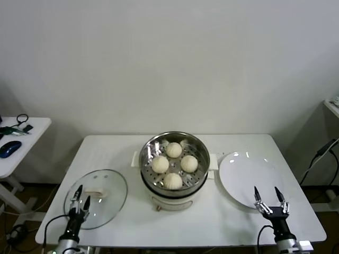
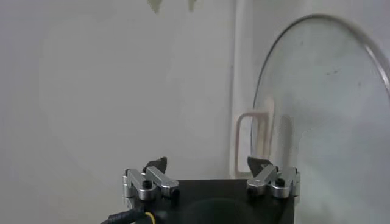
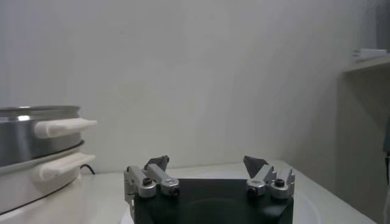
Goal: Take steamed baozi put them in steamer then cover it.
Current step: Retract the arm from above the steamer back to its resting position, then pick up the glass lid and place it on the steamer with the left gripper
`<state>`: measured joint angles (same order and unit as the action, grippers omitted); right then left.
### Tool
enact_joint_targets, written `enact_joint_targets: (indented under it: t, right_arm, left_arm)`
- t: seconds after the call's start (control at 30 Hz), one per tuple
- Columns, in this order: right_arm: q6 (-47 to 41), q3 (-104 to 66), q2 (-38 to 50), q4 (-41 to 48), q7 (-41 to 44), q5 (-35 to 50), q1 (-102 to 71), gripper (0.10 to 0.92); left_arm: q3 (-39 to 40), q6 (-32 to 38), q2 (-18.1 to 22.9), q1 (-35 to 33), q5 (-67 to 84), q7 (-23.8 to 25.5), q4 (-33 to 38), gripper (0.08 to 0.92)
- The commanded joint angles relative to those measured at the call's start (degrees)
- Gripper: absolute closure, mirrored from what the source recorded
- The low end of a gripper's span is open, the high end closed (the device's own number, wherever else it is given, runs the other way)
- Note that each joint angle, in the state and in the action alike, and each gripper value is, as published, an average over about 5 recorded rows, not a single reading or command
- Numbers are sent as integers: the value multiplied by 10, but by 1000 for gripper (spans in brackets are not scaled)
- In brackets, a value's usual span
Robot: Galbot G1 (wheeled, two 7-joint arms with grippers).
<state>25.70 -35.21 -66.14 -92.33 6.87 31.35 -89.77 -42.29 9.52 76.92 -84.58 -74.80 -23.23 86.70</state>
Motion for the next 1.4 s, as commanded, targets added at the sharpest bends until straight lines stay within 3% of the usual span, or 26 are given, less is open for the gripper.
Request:
enact_joint_targets:
  t: [0.03,0.43,0.6,1.03,1.2,1.4]
  right_arm:
    - [7,-4,-4,2,0,0,-5,203]
    - [14,-8,-7,-7,1,-2,-13,203]
    - [15,-6,-9,-9,1,-4,-14,203]
    - [14,-6,-21,-10,-1,-11,-14,203]
    - [13,-9,-24,-12,-4,-12,-13,203]
    - [8,-15,-22,-18,-6,-11,-14,203]
  left_arm:
    - [5,-21,-5,56,-25,4,-33,177]
    - [10,-23,-7,66,-31,-11,-73,195]
    - [12,-22,-2,70,-34,-37,-93,338]
    - [11,-7,5,65,-40,-37,-89,719]
    - [10,-7,4,48,-13,-19,-27,849]
    - [12,-31,-23,20,53,32,88,862]
